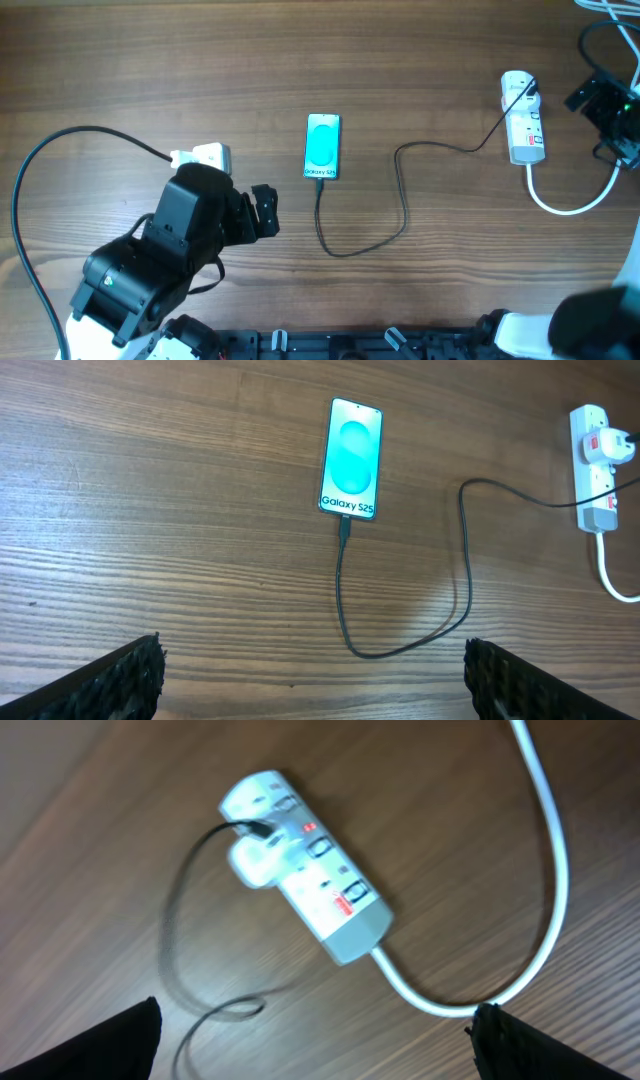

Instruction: Plug charger to phone and switch on socket

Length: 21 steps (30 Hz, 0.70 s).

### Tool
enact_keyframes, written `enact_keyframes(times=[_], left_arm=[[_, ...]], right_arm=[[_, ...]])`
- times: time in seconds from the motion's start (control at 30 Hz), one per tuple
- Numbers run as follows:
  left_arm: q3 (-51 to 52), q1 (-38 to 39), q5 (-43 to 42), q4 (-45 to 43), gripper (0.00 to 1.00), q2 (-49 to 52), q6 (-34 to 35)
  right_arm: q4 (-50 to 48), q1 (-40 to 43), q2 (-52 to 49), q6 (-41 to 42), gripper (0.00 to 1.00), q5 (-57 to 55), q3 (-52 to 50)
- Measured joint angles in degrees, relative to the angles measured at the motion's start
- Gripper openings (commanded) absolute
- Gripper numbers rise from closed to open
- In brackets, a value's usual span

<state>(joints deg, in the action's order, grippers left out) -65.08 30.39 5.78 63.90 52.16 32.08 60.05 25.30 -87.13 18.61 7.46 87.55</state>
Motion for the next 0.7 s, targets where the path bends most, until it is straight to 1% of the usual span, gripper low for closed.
enact_keyframes(times=[0.1, 0.23, 0.37, 0.47, 0.6, 0.7], left_arm=[[0.0, 0.0, 0.0, -0.02, 1.0, 0.02, 0.0], [0.0, 0.0, 0.02, -0.02, 1.0, 0.07, 0.0], [0.02, 0.0, 0.02, 0.0, 1.0, 0.09, 0.0], [0.04, 0.0, 0.04, 0.02, 1.0, 0.09, 0.0], [0.04, 0.0, 0.22, 0.0, 1.0, 0.11, 0.0], [0.04, 0.0, 0.24, 0.0, 1.0, 0.11, 0.0]], right_arm=[[-0.09, -3.58, 4.87, 0.2, 1.0, -0.02, -0.35], [-0.98, -9.35, 13.68, 0.55, 1.0, -0.5, -3.61], [-2.89, -14.62, 24.2, 0.63, 0.99, -1.75, -9.53], [-5.38, -18.18, 33.99, 0.63, 1.0, -2.34, -16.72], [-5.84, -20.15, 45.05, 0.66, 1.0, -2.45, -23.61], [-2.84, -20.24, 51.28, 1.18, 1.0, -1.99, -26.47]])
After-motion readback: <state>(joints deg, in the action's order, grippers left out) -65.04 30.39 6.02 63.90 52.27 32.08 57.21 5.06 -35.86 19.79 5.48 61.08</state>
